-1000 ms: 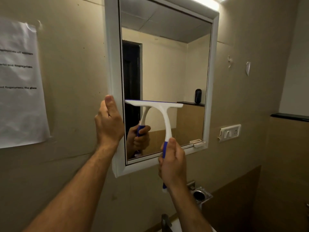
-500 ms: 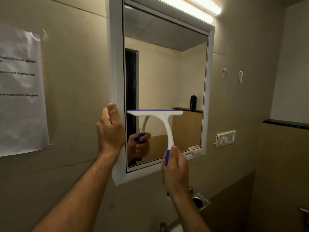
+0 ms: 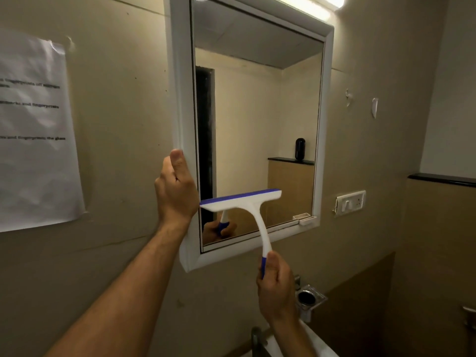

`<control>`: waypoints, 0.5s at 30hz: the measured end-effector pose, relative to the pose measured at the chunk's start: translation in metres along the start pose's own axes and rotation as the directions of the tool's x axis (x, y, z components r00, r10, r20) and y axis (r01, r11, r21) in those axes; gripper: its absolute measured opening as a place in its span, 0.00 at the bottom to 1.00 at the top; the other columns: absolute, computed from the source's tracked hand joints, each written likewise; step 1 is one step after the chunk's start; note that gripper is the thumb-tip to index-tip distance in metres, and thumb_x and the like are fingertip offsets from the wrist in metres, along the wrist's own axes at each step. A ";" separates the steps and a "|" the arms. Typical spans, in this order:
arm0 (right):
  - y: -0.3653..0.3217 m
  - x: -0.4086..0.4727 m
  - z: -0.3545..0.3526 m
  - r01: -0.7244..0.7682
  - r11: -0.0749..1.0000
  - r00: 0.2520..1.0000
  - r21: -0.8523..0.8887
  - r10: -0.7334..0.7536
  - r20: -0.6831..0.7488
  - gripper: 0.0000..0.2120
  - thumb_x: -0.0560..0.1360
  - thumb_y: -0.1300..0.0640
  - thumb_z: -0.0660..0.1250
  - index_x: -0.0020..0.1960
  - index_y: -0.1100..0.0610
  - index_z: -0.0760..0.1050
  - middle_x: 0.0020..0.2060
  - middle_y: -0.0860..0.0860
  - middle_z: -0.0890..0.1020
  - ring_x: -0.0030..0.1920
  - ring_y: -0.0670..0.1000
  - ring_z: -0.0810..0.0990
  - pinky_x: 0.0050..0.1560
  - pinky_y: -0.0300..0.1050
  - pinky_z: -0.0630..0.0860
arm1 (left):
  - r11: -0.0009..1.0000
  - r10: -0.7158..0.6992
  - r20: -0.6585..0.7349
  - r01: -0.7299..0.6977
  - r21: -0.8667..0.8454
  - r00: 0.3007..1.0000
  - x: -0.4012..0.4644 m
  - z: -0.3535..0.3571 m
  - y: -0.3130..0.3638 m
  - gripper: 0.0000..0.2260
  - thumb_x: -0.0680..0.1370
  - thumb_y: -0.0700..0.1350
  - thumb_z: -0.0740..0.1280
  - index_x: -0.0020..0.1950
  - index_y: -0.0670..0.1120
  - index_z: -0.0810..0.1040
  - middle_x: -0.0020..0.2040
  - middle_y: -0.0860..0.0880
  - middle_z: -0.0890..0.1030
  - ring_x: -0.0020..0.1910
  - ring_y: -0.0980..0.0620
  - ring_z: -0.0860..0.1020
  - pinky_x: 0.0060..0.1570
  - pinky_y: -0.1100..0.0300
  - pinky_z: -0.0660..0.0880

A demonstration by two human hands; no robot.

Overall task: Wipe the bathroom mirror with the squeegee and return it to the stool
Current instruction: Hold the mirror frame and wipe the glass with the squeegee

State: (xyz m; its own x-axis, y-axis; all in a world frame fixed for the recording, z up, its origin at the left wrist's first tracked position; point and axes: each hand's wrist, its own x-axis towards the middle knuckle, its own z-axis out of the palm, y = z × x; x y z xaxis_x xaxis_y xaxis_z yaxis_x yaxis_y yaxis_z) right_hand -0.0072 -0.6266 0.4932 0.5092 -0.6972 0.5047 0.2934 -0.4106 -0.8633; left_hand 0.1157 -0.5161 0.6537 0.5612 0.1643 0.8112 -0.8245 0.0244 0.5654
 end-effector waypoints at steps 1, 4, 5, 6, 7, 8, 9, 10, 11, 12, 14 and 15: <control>-0.005 0.004 -0.001 0.015 1.000 1.000 0.017 -0.015 0.001 0.25 0.75 0.35 0.49 0.42 0.55 0.71 0.29 0.54 0.70 0.28 0.52 0.68 0.30 0.49 0.66 | 1.000 -0.004 -0.004 0.004 0.003 1.000 0.000 0.000 0.000 0.14 0.84 0.54 0.48 0.39 0.60 0.64 0.32 0.60 0.66 0.29 0.79 0.68 0.27 0.84 0.61; -0.023 0.019 -0.001 0.050 0.998 0.999 0.044 -0.050 0.000 0.25 0.76 0.34 0.49 0.44 0.53 0.73 0.29 0.51 0.70 0.28 0.48 0.69 0.28 0.44 0.67 | 1.000 -0.008 -0.008 0.008 -0.007 1.000 0.001 0.000 0.000 0.14 0.84 0.55 0.48 0.39 0.59 0.65 0.32 0.59 0.67 0.29 0.78 0.69 0.27 0.84 0.62; -0.027 0.023 0.001 0.054 0.998 0.999 0.045 -0.054 -0.002 0.26 0.75 0.33 0.48 0.45 0.52 0.73 0.30 0.51 0.71 0.29 0.47 0.70 0.28 0.40 0.68 | 1.000 -0.009 -0.007 0.009 -0.012 1.000 0.001 0.000 0.000 0.14 0.83 0.55 0.48 0.39 0.59 0.65 0.32 0.59 0.67 0.29 0.78 0.68 0.27 0.84 0.62; -0.029 0.026 0.002 0.052 0.997 0.999 0.049 -0.052 -0.002 0.26 0.74 0.32 0.48 0.47 0.52 0.73 0.31 0.51 0.72 0.30 0.46 0.71 0.28 0.38 0.69 | 1.000 -0.011 -0.004 0.011 -0.016 1.000 0.001 0.000 0.000 0.14 0.83 0.55 0.48 0.39 0.60 0.65 0.32 0.60 0.66 0.29 0.79 0.68 0.27 0.84 0.61; -0.029 0.026 0.004 0.046 0.998 0.999 0.050 -0.046 0.004 0.26 0.73 0.33 0.48 0.48 0.52 0.73 0.33 0.52 0.72 0.31 0.46 0.71 0.29 0.36 0.69 | 1.000 -0.012 -0.005 0.012 -0.018 1.000 0.000 0.000 0.001 0.14 0.83 0.55 0.48 0.39 0.60 0.64 0.32 0.61 0.66 0.29 0.80 0.67 0.28 0.85 0.61; -0.026 0.024 0.005 0.038 0.998 0.999 0.048 -0.038 0.015 0.27 0.72 0.32 0.48 0.49 0.53 0.73 0.33 0.52 0.72 0.31 0.46 0.72 0.29 0.36 0.69 | 1.000 -0.011 -0.008 0.011 -0.017 1.000 0.000 0.000 0.001 0.14 0.84 0.54 0.49 0.39 0.61 0.64 0.32 0.61 0.65 0.29 0.81 0.66 0.28 0.85 0.60; -0.023 0.020 0.005 0.029 0.998 0.999 0.046 -0.030 0.028 0.28 0.72 0.32 0.48 0.50 0.53 0.72 0.34 0.53 0.72 0.32 0.47 0.72 0.30 0.37 0.69 | 1.000 -0.010 -0.011 0.010 -0.016 1.000 -0.001 0.001 0.001 0.14 0.84 0.54 0.49 0.39 0.61 0.63 0.32 0.62 0.64 0.29 0.81 0.66 0.28 0.86 0.59; -0.019 0.015 0.005 0.027 0.999 0.999 0.044 -0.028 0.037 0.27 0.72 0.32 0.48 0.49 0.53 0.72 0.34 0.53 0.72 0.32 0.48 0.71 0.31 0.40 0.69 | 1.000 -0.011 -0.012 0.011 -0.019 1.000 -0.001 0.001 0.001 0.14 0.84 0.54 0.49 0.39 0.61 0.63 0.32 0.62 0.64 0.29 0.82 0.65 0.28 0.86 0.59; -0.014 0.011 0.004 0.032 0.999 0.999 0.040 -0.033 0.041 0.25 0.73 0.33 0.48 0.47 0.52 0.71 0.33 0.54 0.71 0.32 0.50 0.71 0.31 0.44 0.69 | 1.000 -0.016 -0.012 0.016 -0.022 1.000 -0.001 0.001 0.001 0.14 0.84 0.53 0.49 0.39 0.61 0.62 0.32 0.62 0.63 0.29 0.82 0.65 0.28 0.86 0.59; -0.010 0.006 0.003 0.036 0.999 0.998 0.030 -0.037 0.041 0.23 0.74 0.34 0.48 0.45 0.52 0.71 0.33 0.55 0.71 0.31 0.51 0.70 0.32 0.46 0.70 | 1.000 -0.021 -0.014 0.020 -0.023 1.000 -0.001 0.001 0.002 0.14 0.84 0.53 0.49 0.39 0.61 0.62 0.33 0.62 0.63 0.29 0.82 0.65 0.29 0.86 0.58; -0.006 0.001 0.002 0.024 1.000 0.999 0.003 -0.024 0.034 0.21 0.74 0.36 0.48 0.44 0.51 0.70 0.32 0.55 0.70 0.31 0.51 0.70 0.32 0.47 0.70 | 0.999 -0.029 -0.008 0.029 -0.029 1.000 -0.001 0.001 0.003 0.14 0.84 0.53 0.49 0.39 0.61 0.62 0.33 0.63 0.62 0.30 0.83 0.64 0.29 0.86 0.58; -0.004 0.000 0.001 0.015 1.000 0.999 -0.004 -0.015 0.030 0.21 0.74 0.36 0.48 0.44 0.51 0.70 0.32 0.55 0.70 0.31 0.50 0.70 0.31 0.46 0.70 | 0.999 -0.033 -0.002 0.033 -0.033 0.999 -0.001 0.001 0.004 0.14 0.84 0.53 0.49 0.39 0.61 0.62 0.33 0.63 0.62 0.29 0.83 0.64 0.28 0.86 0.58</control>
State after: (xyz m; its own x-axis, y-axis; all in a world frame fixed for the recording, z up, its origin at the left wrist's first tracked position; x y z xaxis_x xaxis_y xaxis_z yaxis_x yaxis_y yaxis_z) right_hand -0.0077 -0.6240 0.4965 0.5286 -0.6730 0.5174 0.2978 -0.4238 -0.8554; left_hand 0.1118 -0.5170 0.6548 0.5876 0.1656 0.7920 -0.8077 0.0623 0.5863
